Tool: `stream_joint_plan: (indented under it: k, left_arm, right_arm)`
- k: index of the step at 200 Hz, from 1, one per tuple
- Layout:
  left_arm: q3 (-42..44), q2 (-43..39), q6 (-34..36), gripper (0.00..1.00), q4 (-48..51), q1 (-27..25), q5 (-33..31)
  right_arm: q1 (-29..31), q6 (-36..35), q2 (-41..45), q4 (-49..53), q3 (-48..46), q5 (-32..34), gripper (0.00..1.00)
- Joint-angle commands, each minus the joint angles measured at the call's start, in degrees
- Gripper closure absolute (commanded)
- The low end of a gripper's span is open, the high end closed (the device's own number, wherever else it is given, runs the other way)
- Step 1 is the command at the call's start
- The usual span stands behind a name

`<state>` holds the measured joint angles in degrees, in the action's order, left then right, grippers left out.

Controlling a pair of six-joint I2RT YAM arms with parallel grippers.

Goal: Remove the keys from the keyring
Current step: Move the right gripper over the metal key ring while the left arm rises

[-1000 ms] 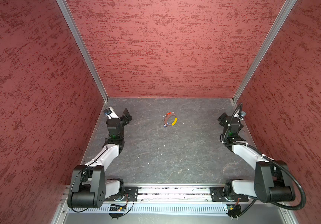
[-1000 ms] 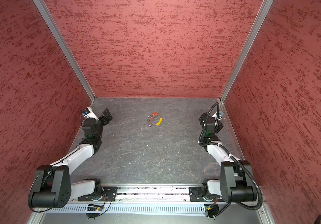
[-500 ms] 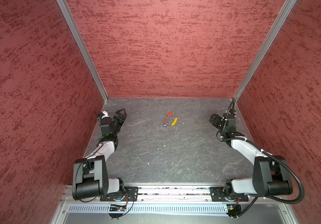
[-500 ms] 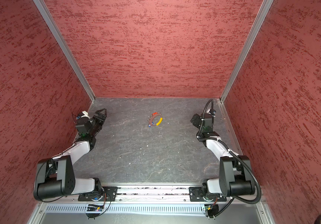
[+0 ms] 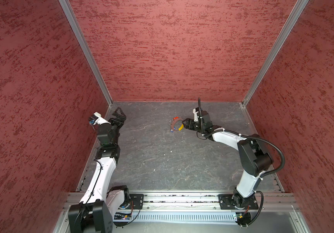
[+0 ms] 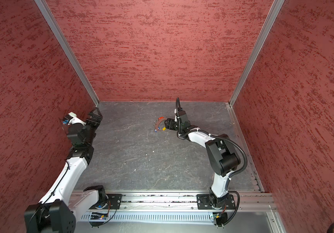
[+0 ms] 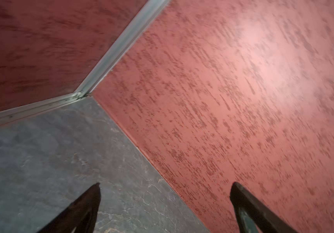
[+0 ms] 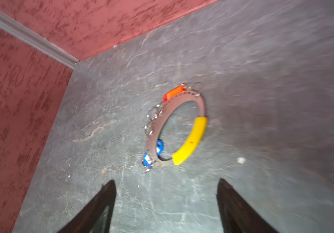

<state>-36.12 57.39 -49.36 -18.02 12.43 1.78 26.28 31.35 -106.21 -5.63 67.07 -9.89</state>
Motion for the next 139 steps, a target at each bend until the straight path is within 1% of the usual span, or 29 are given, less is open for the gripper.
stream_joint_plan:
  k: [1,6,14,20,26,31,37,45,61,73,87,115,132,139]
  left_arm:
    - [2.1,1.3,-11.1,0.01,-6.0,6.1,16.6]
    - [2.6,1.1,-10.7,0.01,-8.3,6.6,18.3]
    - [2.9,0.2,-8.6,0.01,-11.5,5.9,18.5]
    - [2.1,-1.0,-6.5,0.01,-10.1,5.3,17.7]
    - [0.6,-2.4,-3.6,0.01,-5.1,4.3,15.9]
    - [-1.0,-3.6,-0.5,0.01,-1.1,3.0,13.7]
    - [-2.8,-5.2,3.6,0.01,4.0,1.0,8.9]
    - [-4.3,-7.0,9.3,0.01,8.4,-2.3,2.2]
    - [-3.8,-10.0,20.4,0.01,7.3,-8.6,-8.3]
    - [-2.8,-11.3,26.1,0.0,5.0,-12.0,-13.1]
    - [-4.1,-11.7,26.0,0.01,8.6,-13.4,-16.7]
    - [-9.4,-10.3,25.1,0.01,17.7,-13.7,-17.5]
    - [-11.1,-10.2,22.1,0.01,19.5,-13.7,-18.9]
    - [-11.5,-10.2,21.6,0.01,19.7,-13.2,-18.0]
  right_arm:
    - [2.4,1.8,-3.9,0.7,4.8,-1.2,0.28]
    - [2.9,2.3,-4.8,0.6,5.6,-0.9,0.29]
    - [3.8,3.3,-6.4,0.5,6.9,-0.3,0.31]
    - [4.3,3.7,-7.6,1.0,8.4,0.4,0.33]
    - [5.0,4.0,-8.7,1.8,9.9,1.3,0.33]
    - [5.4,4.2,-9.7,2.7,11.4,2.2,0.34]
    - [5.7,4.6,-11.2,4.1,13.4,3.5,0.36]
    - [5.9,5.1,-13.1,5.7,16.1,4.1,0.4]
    - [6.1,6.4,-16.6,9.3,21.0,6.5,0.45]
    - [6.3,7.0,-18.6,10.8,23.6,8.4,0.45]
    - [6.4,7.8,-20.9,13.6,26.9,10.9,0.43]
    - [7.1,8.0,-25.1,17.8,32.9,13.9,0.34]
    - [7.7,7.7,-27.4,21.2,36.6,16.2,0.3]
    - [7.9,7.8,-28.3,22.6,38.0,17.2,0.29]
